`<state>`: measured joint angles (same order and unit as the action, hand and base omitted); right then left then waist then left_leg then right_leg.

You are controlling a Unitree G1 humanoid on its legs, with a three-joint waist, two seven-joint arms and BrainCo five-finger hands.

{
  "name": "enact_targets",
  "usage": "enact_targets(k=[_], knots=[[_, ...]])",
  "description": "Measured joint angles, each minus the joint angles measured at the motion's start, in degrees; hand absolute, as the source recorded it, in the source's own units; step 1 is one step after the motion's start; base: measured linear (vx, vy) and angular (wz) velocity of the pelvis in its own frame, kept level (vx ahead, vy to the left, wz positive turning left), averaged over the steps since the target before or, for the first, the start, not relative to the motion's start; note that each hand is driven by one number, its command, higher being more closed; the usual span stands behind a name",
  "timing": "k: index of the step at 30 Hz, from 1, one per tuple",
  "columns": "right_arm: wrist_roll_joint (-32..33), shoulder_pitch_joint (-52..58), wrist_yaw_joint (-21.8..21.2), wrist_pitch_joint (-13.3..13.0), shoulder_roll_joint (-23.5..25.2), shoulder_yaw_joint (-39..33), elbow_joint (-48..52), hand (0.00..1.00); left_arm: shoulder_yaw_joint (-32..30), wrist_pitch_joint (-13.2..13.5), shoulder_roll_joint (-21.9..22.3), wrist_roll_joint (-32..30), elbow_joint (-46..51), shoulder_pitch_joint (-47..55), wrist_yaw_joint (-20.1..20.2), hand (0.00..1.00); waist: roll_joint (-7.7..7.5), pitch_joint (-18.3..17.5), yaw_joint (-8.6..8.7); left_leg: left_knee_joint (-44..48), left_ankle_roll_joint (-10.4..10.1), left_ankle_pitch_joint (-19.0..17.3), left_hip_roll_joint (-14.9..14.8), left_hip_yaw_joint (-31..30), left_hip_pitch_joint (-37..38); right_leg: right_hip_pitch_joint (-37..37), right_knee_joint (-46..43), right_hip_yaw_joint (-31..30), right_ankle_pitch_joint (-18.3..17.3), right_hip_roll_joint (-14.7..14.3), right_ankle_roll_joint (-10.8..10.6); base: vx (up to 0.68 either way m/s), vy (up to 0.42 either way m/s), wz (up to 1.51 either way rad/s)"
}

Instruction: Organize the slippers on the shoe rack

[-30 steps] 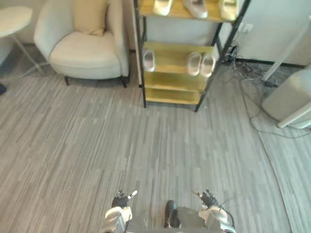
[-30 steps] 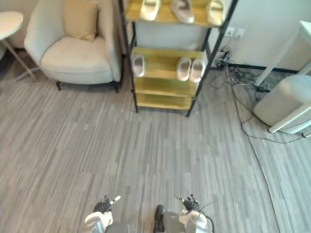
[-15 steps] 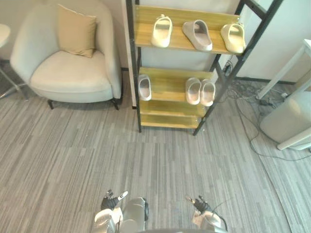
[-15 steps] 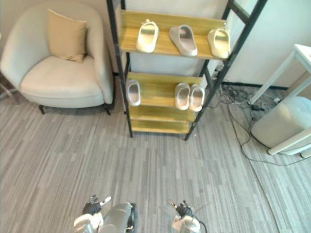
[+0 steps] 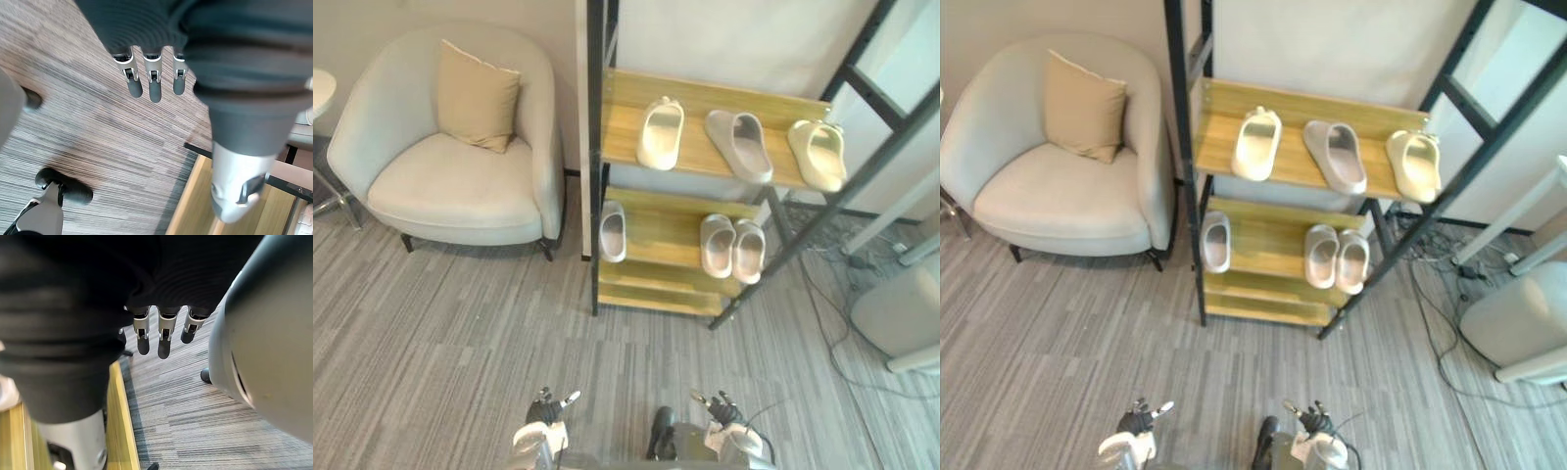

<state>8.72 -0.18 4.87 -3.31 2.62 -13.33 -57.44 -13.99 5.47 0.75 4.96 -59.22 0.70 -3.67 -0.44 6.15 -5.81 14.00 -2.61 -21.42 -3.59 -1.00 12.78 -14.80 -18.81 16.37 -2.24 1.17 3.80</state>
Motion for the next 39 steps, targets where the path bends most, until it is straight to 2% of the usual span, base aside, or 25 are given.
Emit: enact_targets(k=[2, 3, 4, 5, 6, 7, 8, 9, 10, 11, 12, 13, 14, 20, 25, 27, 29, 31, 32, 33, 34, 35, 38, 39], knots=[[-0.04, -0.62, -0.04, -0.06, -0.35, 0.14, -0.04, 0.00, -1.15, -0.08, 0.58, -0.46, 0.09, 0.23, 0.01, 0.00, 1.41, 0.13, 0.22, 8.41, -0.59, 0.69, -1.30, -1.25, -2.82, 1.89, 0.14, 0.82, -2.74, -2.26, 0.82, 0.51, -0.245, -0.06], [-0.07, -0.38, 0.01, 0.35, -0.59, 0.71, -0.31, 0.00, -2.02, -0.38, 0.79, -0.44, 0.12, -0.08, -0.01, 0.00, 2.06, 0.52, 0.60, 20.97, -0.01, 3.67, -1.42, -1.38, -7.06, 4.81, 1.55, 0.41, -3.75, -3.14, 1.27, 0.44, -0.170, -0.18], [-0.03, -0.31, 0.04, 0.42, -0.57, 1.11, -0.28, 0.00, -2.35, -0.48, 0.79, -0.44, 0.15, 0.04, -0.02, 0.00, 2.20, 0.75, 0.60, 26.72, 0.11, 6.40, -1.46, -1.36, -9.44, 6.58, 2.52, -0.06, -4.07, -3.41, 1.54, 0.32, -0.082, -0.29], [0.07, -0.31, 0.19, 0.44, -0.45, 2.29, -0.11, 0.00, -2.37, -0.74, 0.45, -0.44, 0.19, 0.05, -0.05, 0.00, 1.99, 1.37, 0.28, 36.97, 0.11, 7.89, -2.41, -0.76, -13.50, 10.27, 4.86, -1.42, -4.49, -4.06, 1.95, 0.45, -0.077, -0.37], [0.22, -0.38, 0.31, 0.47, -0.41, 2.30, -0.13, 0.00, -2.23, -0.80, 0.12, -0.36, 1.05, -0.12, 0.00, 0.00, 1.93, 1.78, 0.18, 43.29, 0.37, 5.26, -3.18, 0.16, -18.26, 14.54, 7.27, -2.73, -5.00, -4.26, 2.05, 0.35, -0.053, -0.38], [0.22, -0.41, 0.31, 0.47, -0.41, 2.23, -0.13, 0.00, -1.79, -0.82, 0.34, -0.36, 1.47, -0.08, -0.01, 0.00, 1.66, 1.90, 0.16, 43.37, 0.06, 4.58, -3.31, 0.39, -19.28, 15.33, 7.63, -3.17, -5.00, -4.20, 2.04, 0.38, -0.052, -0.46], [0.25, -0.55, 0.41, 0.45, -0.45, 2.10, -0.13, 0.00, -0.97, -0.78, 0.10, -0.33, 2.51, -0.04, -0.01, 0.00, 1.40, 2.01, -0.39, 41.28, -0.55, 2.91, -3.75, 0.93, -22.18, 17.07, 8.61, -4.36, -5.02, -4.00, 2.01, 0.23, 0.002, -0.58], [0.26, -0.81, 0.51, 0.44, -0.40, 2.06, -0.13, 0.00, -0.07, -0.70, 0.10, -0.31, 3.09, -0.05, 0.07, 0.00, 1.35, 2.02, -0.81, 35.33, -1.61, 2.21, -3.89, 1.41, -24.48, 18.01, 9.20, -5.34, -5.70, -3.42, 0.83, 0.25, 0.064, -0.63], [0.26, -0.86, 0.55, 0.45, -0.43, 2.06, -0.12, 0.00, 0.33, -0.75, 0.17, -0.30, 3.07, -0.06, 0.06, 0.00, 1.32, 2.14, -0.80, 30.14, -1.78, 2.42, -3.80, 1.89, -25.24, 18.23, 9.07, -5.74, -6.26, -3.18, -0.07, 0.18, 0.105, -0.48], [0.27, -0.81, 0.59, 0.44, -0.51, 2.06, -0.12, 0.00, 0.56, -0.77, 0.24, -0.30, 3.02, -0.07, 0.02, 0.00, 1.89, 2.06, -0.78, 25.74, -1.70, 3.04, -3.88, 1.88, -25.30, 18.54, 8.99, -6.07, -6.54, -3.15, -0.51, 0.20, 0.167, -0.23], [0.25, -0.35, 0.69, 0.44, -0.88, 2.01, -0.06, 0.00, 1.49, -0.77, 0.48, -0.28, 2.75, 0.04, 0.02, 0.00, 3.26, 1.56, -0.61, 16.38, -2.16, 6.86, -3.86, 1.49, -24.76, 18.83, 8.78, -6.26, -7.26, -3.39, -1.62, 0.15, 0.153, -0.14], [0.24, 0.01, 0.75, 0.62, -0.94, 1.67, -0.59, 0.00, 2.32, -0.72, 0.17, -0.28, 2.29, -0.18, 0.10, 0.00, 2.62, 1.31, -0.65, 14.82, -0.91, 6.98, -2.82, 2.16, -23.53, 18.84, 8.45, -7.67, -7.97, -2.58, -2.57, 0.21, 0.186, -0.07], [0.10, 0.31, 0.67, 0.79, -0.23, 1.78, -1.15, 0.00, 2.58, -0.67, -0.56, -0.32, 2.29, -0.04, 0.03, 0.00, 0.81, 0.86, -0.66, 11.26, 0.49, 7.80, -0.65, 3.18, -21.88, 18.81, 8.80, -8.73, -8.56, -0.44, -3.67, 0.20, 0.165, -0.07], [-1.41, 0.46, 0.65, 0.94, -0.09, 2.32, -1.18, 0.00, 2.51, -0.78, -1.35, -0.37, 1.21, -0.01, 0.03, 0.00, -0.10, 0.21, -0.76, 8.44, 1.98, 7.07, 1.76, 5.34, -19.35, 19.63, 8.34, -9.21, -7.87, 2.51, -5.59, 0.17, 0.134, -0.08], [-1.96, 1.97, 0.63, 0.61, -0.03, 2.52, -0.51, 0.00, 2.08, -0.88, -1.77, -0.38, 1.01, 1.11, 0.06, 0.00, 0.02, -0.07, -0.70, 5.96, 2.96, 7.03, 1.11, 5.29, -16.44, 13.06, -7.92, -9.32, -8.14, 3.76, -6.17, 0.08, 0.049, 0.03], [-2.01, 2.61, 0.60, 0.62, 0.12, 2.48, -0.24, 0.00, 1.93, -0.83, -2.03, -0.43, 1.12, 1.36, -0.06, 0.00, -0.53, -0.64, -1.12, 4.92, 2.98, 7.06, 0.84, 5.14, -15.35, 11.45, -11.06, -9.26, -10.83, 5.87, -6.13, 0.11, -0.045, 0.07], [-2.06, 2.79, 0.51, 0.62, 0.10, 2.48, -0.29, 0.00, 1.89, -0.83, -2.03, -0.44, 0.91, 1.66, -0.09, 0.00, -0.19, -0.81, -1.13, 4.56, 2.60, 6.91, -0.20, 4.82, -14.68, 11.18, -10.46, -10.10, -11.61, 6.61, -6.55, 0.08, -0.088, 0.01], [-2.06, 2.61, 0.36, 0.65, -0.04, 2.59, -0.31, 0.00, 1.90, -0.87, -2.11, -0.46, 0.00, 1.75, -0.17, 0.00, 0.24, -1.32, -0.81, 4.24, 1.01, 7.06, -2.01, 3.72, -14.62, 10.79, -5.80, -11.42, -11.40, 6.75, -6.96, 0.05, -0.171, 0.11], [-2.05, 2.66, 0.32, 0.68, -0.02, 2.71, -0.41, 0.00, 1.90, -0.85, -2.28, -0.48, 0.03, 1.78, -0.20, 0.00, -0.11, -1.54, -0.80, 4.09, 0.52, 7.22, -2.11, 3.42, -14.64, 10.85, -3.43, -11.63, -10.23, 6.88, -7.05, 0.06, -0.232, 0.21], [-2.06, 2.94, 0.29, 0.73, 0.11, 3.02, -1.01, 0.00, 1.88, -0.81, -2.79, -0.48, 0.03, 1.87, -0.31, 0.00, -1.28, -2.19, -0.81, 3.75, -0.44, 7.43, -1.72, 3.14, -14.76, 10.92, 0.52, -11.72, -5.93, 7.77, -7.16, 0.07, -0.384, 0.21], [-2.06, 2.84, 0.25, 0.83, -0.01, 3.40, -2.20, 0.00, 1.84, -0.86, -3.30, -0.48, -0.33, 1.95, -0.79, 0.00, -2.38, -2.78, -0.78, 3.13, -1.76, 7.66, -1.33, 2.41, -14.65, 12.11, 2.80, -11.61, -5.65, 8.28, -10.09, 0.07, -0.360, 0.23], [-2.07, 2.87, 0.26, 1.03, -0.44, 3.46, -2.27, 0.00, 1.86, -0.85, -2.91, -0.48, -0.70, 1.81, -0.94, 0.00, -2.09, -3.29, -0.70, 2.75, -2.52, 8.09, -2.02, 1.74, -14.56, 13.15, 4.54, -10.84, -6.13, 7.61, -10.14, 0.07, -0.367, 0.21], [-2.05, 2.48, 0.30, 1.05, -2.60, 3.42, -2.16, 0.00, 1.83, -0.83, -0.95, -0.47, -1.13, 1.32, -1.10, 0.00, 1.04, -3.44, -0.40, -2.02, -4.96, 11.11, -4.48, -0.65, -14.18, 14.23, 8.03, -8.06, -5.53, 4.68, -8.75, 0.01, -0.287, 0.26], [-2.05, 2.49, 0.31, 1.05, -3.16, 3.36, -2.17, 0.00, 1.84, -0.81, -0.46, -0.47, -1.13, 1.26, -1.11, 0.00, 1.61, -3.46, -0.36, -3.41, -5.42, 11.91, -4.88, -1.18, -13.69, 14.57, 8.50, -7.49, -5.35, 4.23, -8.47, -0.02, -0.227, 0.35]])
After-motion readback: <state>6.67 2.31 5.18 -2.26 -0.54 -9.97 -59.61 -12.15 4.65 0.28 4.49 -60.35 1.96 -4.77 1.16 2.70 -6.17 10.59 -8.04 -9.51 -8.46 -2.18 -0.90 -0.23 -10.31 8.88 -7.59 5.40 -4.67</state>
